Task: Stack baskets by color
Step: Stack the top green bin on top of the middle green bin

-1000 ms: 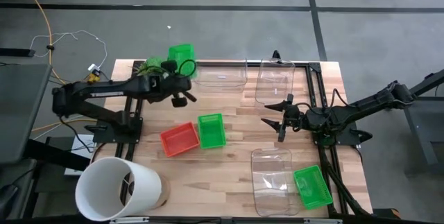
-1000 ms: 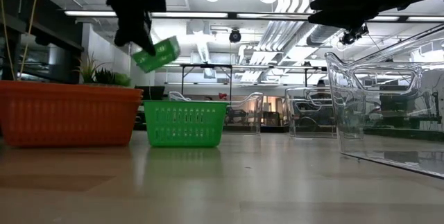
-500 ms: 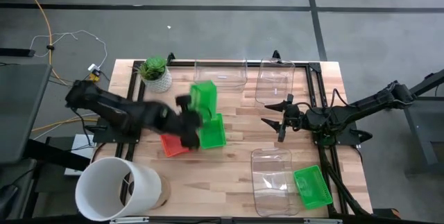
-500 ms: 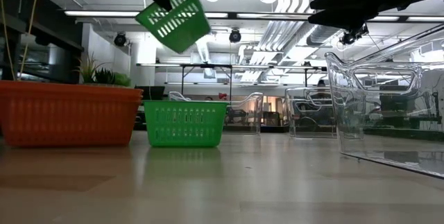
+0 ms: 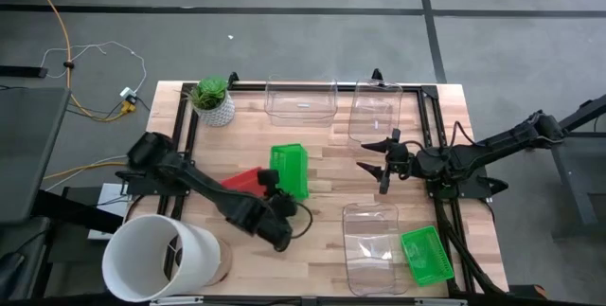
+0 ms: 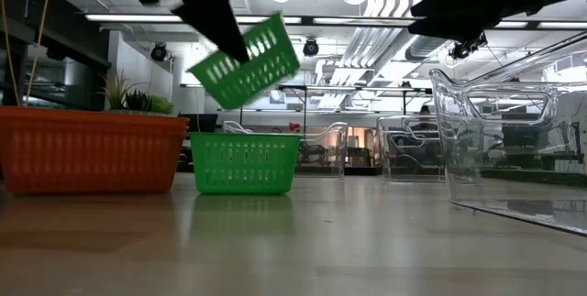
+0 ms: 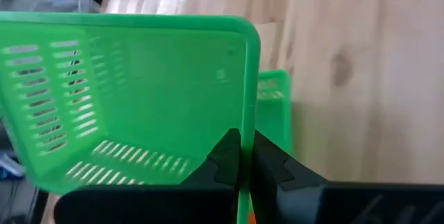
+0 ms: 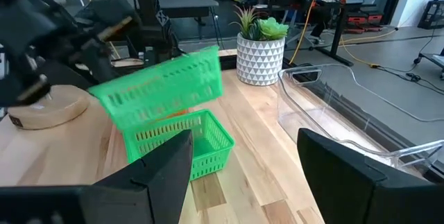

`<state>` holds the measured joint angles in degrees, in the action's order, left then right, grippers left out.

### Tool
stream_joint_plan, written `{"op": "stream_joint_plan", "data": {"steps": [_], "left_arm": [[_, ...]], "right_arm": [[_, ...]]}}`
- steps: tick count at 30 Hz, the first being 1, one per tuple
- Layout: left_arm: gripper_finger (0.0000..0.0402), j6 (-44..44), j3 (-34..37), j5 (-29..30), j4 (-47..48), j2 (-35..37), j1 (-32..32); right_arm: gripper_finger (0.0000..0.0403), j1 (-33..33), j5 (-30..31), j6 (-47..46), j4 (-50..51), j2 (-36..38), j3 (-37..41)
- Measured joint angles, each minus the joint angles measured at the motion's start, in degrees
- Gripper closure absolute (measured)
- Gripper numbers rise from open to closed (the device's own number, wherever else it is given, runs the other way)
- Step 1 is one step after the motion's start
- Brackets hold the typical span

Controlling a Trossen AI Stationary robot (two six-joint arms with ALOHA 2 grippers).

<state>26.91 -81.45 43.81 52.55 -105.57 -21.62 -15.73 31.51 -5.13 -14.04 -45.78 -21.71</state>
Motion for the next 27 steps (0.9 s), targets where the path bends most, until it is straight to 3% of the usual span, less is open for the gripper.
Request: {"op": "stream_joint_plan", "data": {"steps": [5,18,27], "left_arm": [[0.0401,4.44,-0.01,-2.85,0.64,-2.40,1.90],[0.0401,4.14,0.00,-12.95,0.67,-2.59,2.90],[0.0401,2.36,0.00,-13.51,2.31,-2.59,3.61]], "right_arm": [[0.0155,0.00,0.00,0.00,0.89,0.00,0.00],[0.0155,0.00,0.00,0.20,2.71,0.00,0.00],[0.0155,0.00,0.00,0.17,2.74,0.00,0.00]]}}
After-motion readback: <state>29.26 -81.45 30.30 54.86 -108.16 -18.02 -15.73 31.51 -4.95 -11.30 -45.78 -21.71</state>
